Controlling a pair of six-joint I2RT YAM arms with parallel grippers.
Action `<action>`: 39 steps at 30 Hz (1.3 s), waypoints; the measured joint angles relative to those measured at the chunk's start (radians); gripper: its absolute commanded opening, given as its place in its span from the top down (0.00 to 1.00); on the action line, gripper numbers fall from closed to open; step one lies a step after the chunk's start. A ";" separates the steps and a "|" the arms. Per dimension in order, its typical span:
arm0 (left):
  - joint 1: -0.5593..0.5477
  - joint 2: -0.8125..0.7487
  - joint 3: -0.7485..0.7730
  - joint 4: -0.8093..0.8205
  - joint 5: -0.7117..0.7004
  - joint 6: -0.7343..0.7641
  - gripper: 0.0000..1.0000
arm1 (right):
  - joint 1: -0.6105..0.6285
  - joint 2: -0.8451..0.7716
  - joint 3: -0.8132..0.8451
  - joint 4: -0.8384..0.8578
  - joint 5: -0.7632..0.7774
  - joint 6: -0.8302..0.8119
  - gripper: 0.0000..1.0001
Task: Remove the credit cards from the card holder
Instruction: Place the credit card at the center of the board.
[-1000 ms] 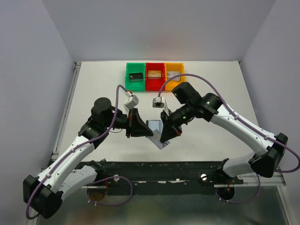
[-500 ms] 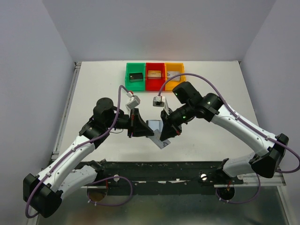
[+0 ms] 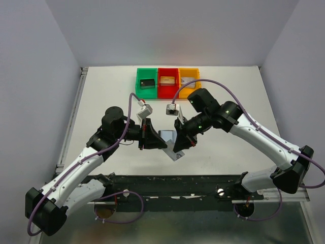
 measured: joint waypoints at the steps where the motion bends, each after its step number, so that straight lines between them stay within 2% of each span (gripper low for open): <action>1: 0.000 0.000 0.000 0.004 0.003 0.000 1.00 | 0.000 0.000 0.000 -0.001 0.000 0.000 0.84; 4: 0.000 0.000 0.000 0.007 0.002 0.000 1.00 | 0.000 0.000 0.000 0.001 0.011 0.010 0.47; 5: 0.000 -0.002 -0.001 0.006 -0.004 0.001 1.00 | 0.000 0.000 0.000 0.002 0.023 0.018 0.31; 7: 0.002 -0.014 -0.001 -0.021 -0.050 0.015 1.00 | 0.000 -0.006 0.000 0.011 0.073 0.051 0.20; 10: 0.043 -0.039 -0.006 -0.045 -0.129 0.011 1.00 | -0.007 -0.032 0.002 0.024 0.187 0.108 0.18; 16: 0.322 -0.066 -0.068 -0.045 -0.310 -0.108 1.00 | -0.038 -0.164 0.003 0.074 0.493 0.218 0.18; 19: 0.431 -0.021 -0.071 -0.050 -0.407 -0.172 1.00 | -0.039 -0.279 -0.045 0.161 0.646 0.257 0.18; 23: 0.504 0.098 -0.076 -0.001 -0.502 -0.242 1.00 | -0.040 -0.409 -0.182 0.299 0.777 0.319 0.19; 27: 0.559 0.263 -0.079 0.076 -0.562 -0.279 1.00 | -0.040 -0.432 -0.321 0.398 0.811 0.382 0.20; 31: 0.621 0.431 -0.078 0.143 -0.583 -0.298 1.00 | -0.040 -0.392 -0.415 0.446 0.782 0.433 0.21; 39: 0.697 0.618 -0.047 0.266 -0.563 -0.298 1.00 | -0.040 -0.372 -0.478 0.523 0.714 0.496 0.21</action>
